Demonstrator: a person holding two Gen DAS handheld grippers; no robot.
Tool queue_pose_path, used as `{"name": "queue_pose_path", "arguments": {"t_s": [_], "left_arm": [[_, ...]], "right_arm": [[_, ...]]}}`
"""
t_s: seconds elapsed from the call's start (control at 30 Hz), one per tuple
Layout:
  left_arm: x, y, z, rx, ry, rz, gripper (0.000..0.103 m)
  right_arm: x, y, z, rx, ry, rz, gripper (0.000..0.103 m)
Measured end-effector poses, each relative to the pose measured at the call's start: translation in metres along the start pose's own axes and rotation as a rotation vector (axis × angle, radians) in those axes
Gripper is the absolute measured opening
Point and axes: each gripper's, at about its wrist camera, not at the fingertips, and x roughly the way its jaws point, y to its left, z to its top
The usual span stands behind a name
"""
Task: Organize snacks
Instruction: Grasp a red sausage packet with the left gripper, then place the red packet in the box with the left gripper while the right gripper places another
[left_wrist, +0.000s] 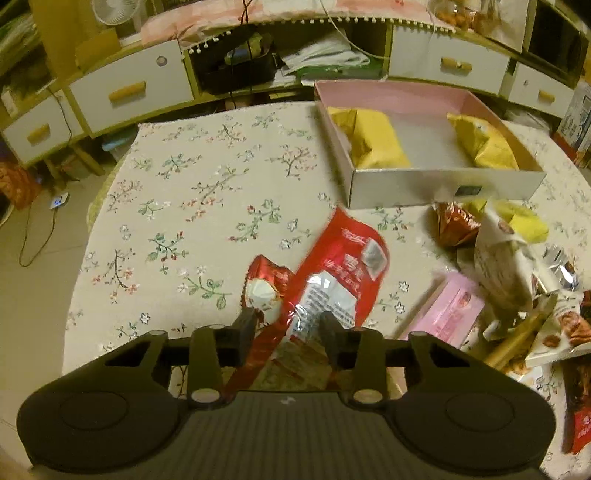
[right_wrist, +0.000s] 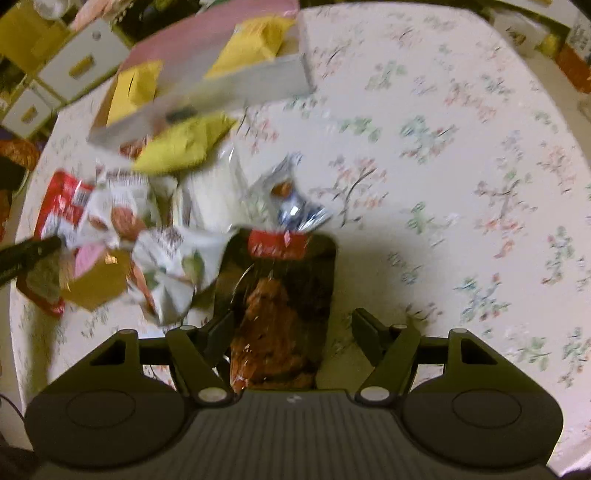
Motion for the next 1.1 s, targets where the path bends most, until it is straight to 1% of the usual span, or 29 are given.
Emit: {"name": "queue_pose_path", "arguments": {"t_s": [0.03, 0.07, 0.1, 0.17, 0.2, 0.3, 0.37, 0.4, 0.43, 0.47, 0.53, 0.6, 0.73, 0.77, 0.83, 0.9, 1.1], "left_arm": [[-0.001, 0.0, -0.001, -0.002, 0.002, -0.007, 0.036], [-0.001, -0.002, -0.001, 0.003, 0.004, -0.009, 0.029], [-0.003, -0.004, -0.002, 0.012, 0.003, -0.006, 0.027], [-0.005, -0.006, -0.003, 0.023, -0.002, 0.0, 0.026], [-0.006, -0.006, -0.003, 0.021, -0.001, -0.003, 0.025], [-0.01, -0.005, -0.003, -0.003, -0.001, -0.018, 0.021], [-0.016, -0.005, -0.002, -0.017, -0.009, -0.028, 0.018], [-0.02, -0.007, -0.002, -0.019, -0.015, -0.034, 0.016], [-0.023, -0.009, -0.002, -0.019, -0.02, -0.04, 0.016], [-0.025, -0.012, -0.002, -0.013, -0.026, -0.047, 0.015], [-0.027, -0.017, -0.002, 0.002, -0.035, -0.046, 0.015], [-0.026, -0.02, -0.002, 0.02, -0.038, -0.041, 0.015], [-0.026, -0.019, -0.002, 0.016, -0.047, -0.07, 0.016], [-0.027, -0.018, -0.002, 0.014, -0.049, -0.077, 0.016], [-0.024, -0.017, -0.003, -0.001, -0.039, -0.12, 0.016], [-0.024, -0.018, -0.002, 0.007, -0.046, -0.115, 0.016], [-0.024, -0.012, 0.001, -0.029, -0.035, -0.113, 0.014]], "right_arm": [[0.001, 0.005, -0.002, -0.026, -0.013, -0.001, 0.072], [0.001, 0.009, -0.001, -0.039, -0.014, 0.003, 0.067], [0.0, 0.013, -0.001, -0.045, -0.018, 0.016, 0.065], [-0.001, 0.017, -0.002, -0.055, -0.028, 0.021, 0.048], [-0.002, 0.019, -0.002, -0.058, -0.036, 0.021, 0.043], [-0.008, 0.02, -0.003, -0.058, -0.05, 0.028, 0.039], [-0.016, 0.021, -0.003, -0.06, -0.069, 0.04, 0.024], [-0.02, 0.021, -0.001, -0.054, -0.073, 0.058, 0.02], [-0.025, 0.02, -0.001, -0.046, -0.081, 0.084, 0.013], [-0.03, 0.019, 0.001, -0.044, -0.087, 0.101, 0.01], [-0.036, 0.02, 0.002, -0.055, -0.092, 0.131, 0.01], [-0.034, 0.026, -0.001, -0.09, -0.088, 0.141, 0.01], [-0.03, 0.033, -0.006, -0.114, -0.051, 0.201, 0.01], [-0.03, 0.037, -0.007, -0.128, -0.054, 0.188, 0.01], [-0.029, 0.042, -0.01, -0.148, -0.059, 0.165, 0.01], [-0.028, 0.042, -0.01, -0.141, -0.056, 0.165, 0.008], [-0.037, 0.038, -0.008, -0.137, -0.074, 0.146, 0.005]]}}
